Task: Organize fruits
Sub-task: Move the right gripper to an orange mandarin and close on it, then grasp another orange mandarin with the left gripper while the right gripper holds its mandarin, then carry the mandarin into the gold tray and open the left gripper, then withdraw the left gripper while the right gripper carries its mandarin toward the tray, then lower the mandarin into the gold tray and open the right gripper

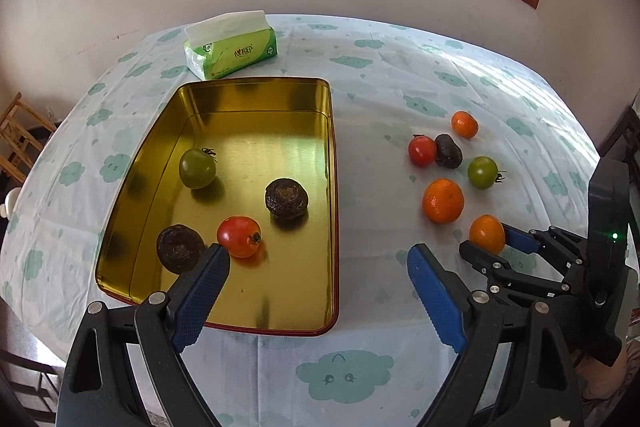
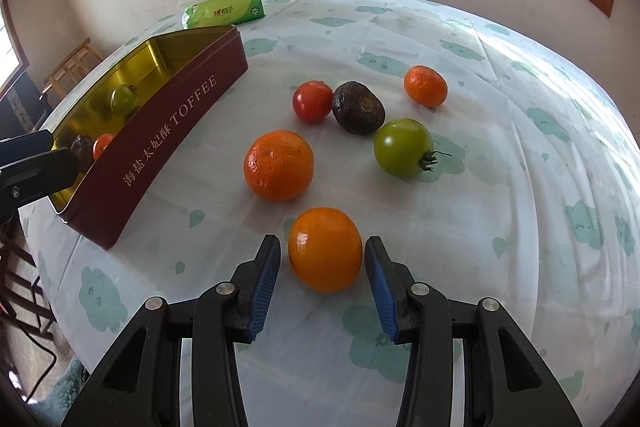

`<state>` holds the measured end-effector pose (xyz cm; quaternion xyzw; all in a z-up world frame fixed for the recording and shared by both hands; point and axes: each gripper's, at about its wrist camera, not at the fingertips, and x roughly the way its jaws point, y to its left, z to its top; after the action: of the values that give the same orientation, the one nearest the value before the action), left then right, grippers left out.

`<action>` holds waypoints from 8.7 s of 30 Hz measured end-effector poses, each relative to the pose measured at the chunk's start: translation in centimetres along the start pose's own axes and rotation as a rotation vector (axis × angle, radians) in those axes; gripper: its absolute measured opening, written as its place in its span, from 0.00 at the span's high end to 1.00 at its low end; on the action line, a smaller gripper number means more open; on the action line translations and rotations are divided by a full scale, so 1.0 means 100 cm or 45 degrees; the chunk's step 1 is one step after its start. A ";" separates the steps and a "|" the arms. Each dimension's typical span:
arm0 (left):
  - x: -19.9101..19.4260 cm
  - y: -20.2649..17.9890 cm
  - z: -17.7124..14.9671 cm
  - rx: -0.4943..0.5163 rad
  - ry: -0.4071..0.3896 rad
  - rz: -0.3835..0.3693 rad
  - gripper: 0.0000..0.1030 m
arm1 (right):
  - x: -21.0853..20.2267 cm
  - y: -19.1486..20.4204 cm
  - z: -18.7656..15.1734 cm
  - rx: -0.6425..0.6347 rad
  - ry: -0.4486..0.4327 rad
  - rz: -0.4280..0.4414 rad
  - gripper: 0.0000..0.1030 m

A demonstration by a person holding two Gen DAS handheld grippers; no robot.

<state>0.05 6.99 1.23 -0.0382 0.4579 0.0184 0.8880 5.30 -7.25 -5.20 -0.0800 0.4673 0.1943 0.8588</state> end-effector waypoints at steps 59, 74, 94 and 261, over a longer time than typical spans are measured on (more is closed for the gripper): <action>0.100 -0.108 0.027 0.160 0.128 -0.119 0.60 | 0.001 -0.132 0.000 0.238 -0.113 -0.233 0.66; 0.082 -0.106 0.023 0.154 0.115 -0.111 0.65 | 0.002 -0.132 0.000 0.236 -0.113 -0.234 0.66; 0.019 -0.041 0.027 -0.020 0.019 -0.047 0.65 | 0.002 -0.132 0.000 0.235 -0.111 -0.236 0.66; -0.019 0.207 -0.041 -0.552 -0.007 0.355 0.27 | 0.058 0.189 0.102 -0.459 0.002 0.293 0.66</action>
<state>-5.75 27.25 -0.64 -0.1639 0.4416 0.2385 0.8492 8.27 14.73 -3.62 -0.1787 0.4318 0.3713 0.8023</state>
